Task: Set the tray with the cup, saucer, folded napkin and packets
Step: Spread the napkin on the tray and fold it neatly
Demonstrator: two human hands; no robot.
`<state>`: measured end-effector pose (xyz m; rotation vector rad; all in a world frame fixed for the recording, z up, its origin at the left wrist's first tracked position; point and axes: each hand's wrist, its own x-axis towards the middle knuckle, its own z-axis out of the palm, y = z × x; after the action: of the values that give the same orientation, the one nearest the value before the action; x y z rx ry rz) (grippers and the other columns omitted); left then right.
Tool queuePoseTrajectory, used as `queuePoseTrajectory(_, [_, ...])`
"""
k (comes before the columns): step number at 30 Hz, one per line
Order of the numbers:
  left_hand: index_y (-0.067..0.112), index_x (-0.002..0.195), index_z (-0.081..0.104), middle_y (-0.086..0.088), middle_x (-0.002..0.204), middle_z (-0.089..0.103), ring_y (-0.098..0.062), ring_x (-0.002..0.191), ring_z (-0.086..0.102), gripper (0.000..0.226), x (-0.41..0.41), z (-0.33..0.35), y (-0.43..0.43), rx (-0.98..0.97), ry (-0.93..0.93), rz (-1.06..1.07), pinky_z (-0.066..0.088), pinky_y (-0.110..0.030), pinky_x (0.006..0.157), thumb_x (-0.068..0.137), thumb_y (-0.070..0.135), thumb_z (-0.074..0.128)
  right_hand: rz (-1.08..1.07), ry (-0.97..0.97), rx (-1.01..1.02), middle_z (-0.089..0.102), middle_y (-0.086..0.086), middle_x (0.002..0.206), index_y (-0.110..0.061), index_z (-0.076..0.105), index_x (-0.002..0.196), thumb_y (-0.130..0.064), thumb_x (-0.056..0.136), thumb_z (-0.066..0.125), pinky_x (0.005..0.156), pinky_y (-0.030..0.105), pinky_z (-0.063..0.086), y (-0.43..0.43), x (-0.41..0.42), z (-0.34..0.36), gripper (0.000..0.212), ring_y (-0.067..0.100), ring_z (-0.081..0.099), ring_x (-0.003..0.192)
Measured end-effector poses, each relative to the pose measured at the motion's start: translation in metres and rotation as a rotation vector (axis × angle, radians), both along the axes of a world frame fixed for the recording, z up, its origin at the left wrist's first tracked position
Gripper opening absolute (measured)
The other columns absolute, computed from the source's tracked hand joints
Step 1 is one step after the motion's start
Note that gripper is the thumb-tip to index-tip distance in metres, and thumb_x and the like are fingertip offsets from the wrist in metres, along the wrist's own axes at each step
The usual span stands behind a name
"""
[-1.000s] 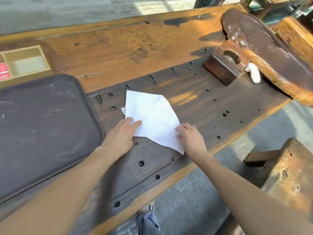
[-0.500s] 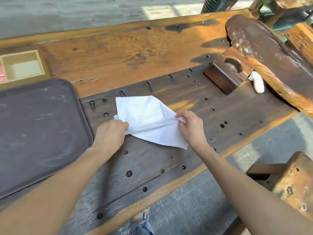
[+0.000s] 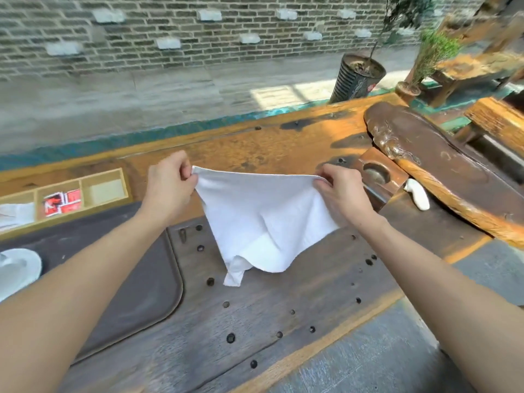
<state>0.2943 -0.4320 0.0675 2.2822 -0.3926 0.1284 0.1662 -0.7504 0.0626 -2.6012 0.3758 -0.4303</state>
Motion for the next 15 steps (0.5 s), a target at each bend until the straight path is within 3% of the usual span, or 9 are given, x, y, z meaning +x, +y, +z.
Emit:
queuePoseTrajectory(2, [0.013,0.084,0.05,-0.007,0.072,0.06,-0.031,0.072,0.057,0.015,0.005,0.03,0.002,0.014,-0.049,-0.029,0.041,-0.027,0.061,0.082,0.001,0.059,0.026,0.014,-0.046,0.069,0.007,0.074,-0.011,0.07,0.084,-0.012,0.084,0.063,0.068,0.043,0.051,-0.001,0.009,0.027,0.007,0.03,0.063,0.075])
queuePoseTrajectory(5, [0.018,0.102,0.066,0.007,0.073,0.064,-0.023,0.075,0.061,0.021,0.007,0.068,0.009,-0.064,-0.038,0.029,0.042,-0.031,0.066,0.086,0.006,0.061,0.027,0.074,-0.055,0.072,0.006,0.076,-0.015,0.072,0.084,-0.013,0.08,0.067,0.066,0.041,0.053,-0.005,0.019,0.063,0.007,0.028,0.064,0.076])
queuePoseTrajectory(7, [0.019,0.093,0.073,0.002,0.075,0.07,-0.027,0.078,0.065,0.015,0.013,0.089,0.021,-0.163,0.01,0.093,0.051,-0.038,0.071,0.085,0.012,0.064,0.024,0.106,-0.034,0.073,0.009,0.077,-0.012,0.072,0.081,-0.011,0.08,0.069,0.068,0.041,0.054,-0.01,0.022,0.084,0.003,0.03,0.066,0.078])
queuePoseTrajectory(11, [0.017,0.082,0.072,-0.004,0.075,0.067,-0.026,0.074,0.06,0.009,0.017,0.137,0.047,-0.353,0.09,0.171,0.048,-0.039,0.069,0.084,0.016,0.063,0.004,0.155,-0.032,0.072,0.015,0.079,-0.003,0.07,0.081,-0.015,0.09,0.069,0.066,0.04,0.052,-0.014,0.022,0.12,0.015,0.033,0.065,0.077])
queuePoseTrajectory(15, [0.02,0.08,0.072,-0.007,0.082,0.072,-0.029,0.078,0.063,0.01,0.013,0.176,0.078,-0.404,0.136,0.139,0.051,-0.043,0.077,0.079,0.019,0.063,0.004,0.065,-0.011,0.056,0.003,0.07,-0.01,0.055,0.079,-0.022,0.098,0.063,0.059,0.039,0.032,0.004,0.022,0.152,0.024,0.029,0.051,0.072])
